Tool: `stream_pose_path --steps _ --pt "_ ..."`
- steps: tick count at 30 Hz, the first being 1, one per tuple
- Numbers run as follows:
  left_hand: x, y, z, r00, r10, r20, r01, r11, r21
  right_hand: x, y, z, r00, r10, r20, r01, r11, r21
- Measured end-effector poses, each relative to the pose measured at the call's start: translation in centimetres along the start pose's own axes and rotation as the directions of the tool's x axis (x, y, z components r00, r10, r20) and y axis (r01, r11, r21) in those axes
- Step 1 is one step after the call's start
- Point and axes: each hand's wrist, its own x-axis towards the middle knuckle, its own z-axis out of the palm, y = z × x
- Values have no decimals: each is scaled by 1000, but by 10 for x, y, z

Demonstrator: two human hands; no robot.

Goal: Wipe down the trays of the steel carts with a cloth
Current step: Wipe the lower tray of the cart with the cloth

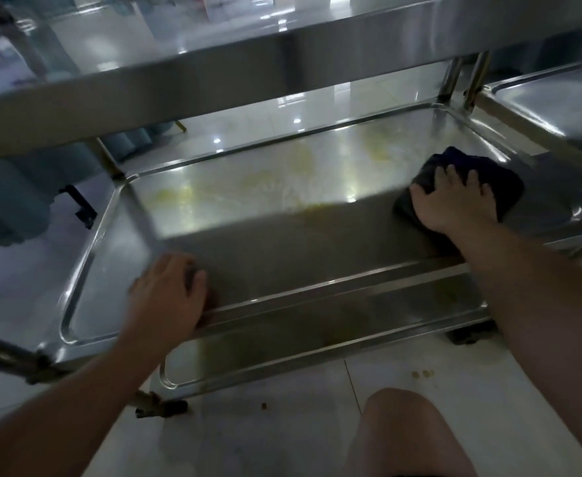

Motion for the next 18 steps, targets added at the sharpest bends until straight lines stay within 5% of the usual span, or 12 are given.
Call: stream_pose_path --steps 5,8,11,14,18 --pt "2 -16 2 989 -139 53 140 990 -11 -52 -123 34 950 -309 -35 308 951 -32" --pt "0 -15 3 989 -144 33 145 989 -25 -88 -192 56 810 -584 57 585 811 2" --pt "-1 -17 3 990 -132 41 134 990 -37 -89 -193 55 709 -694 126 701 713 -16" --pt "-3 -17 4 993 -111 35 113 992 -50 -59 -136 40 798 -598 66 602 797 -56" --pt "-4 -17 5 992 -122 34 124 990 -66 -21 -34 13 983 -160 -96 155 986 -58"
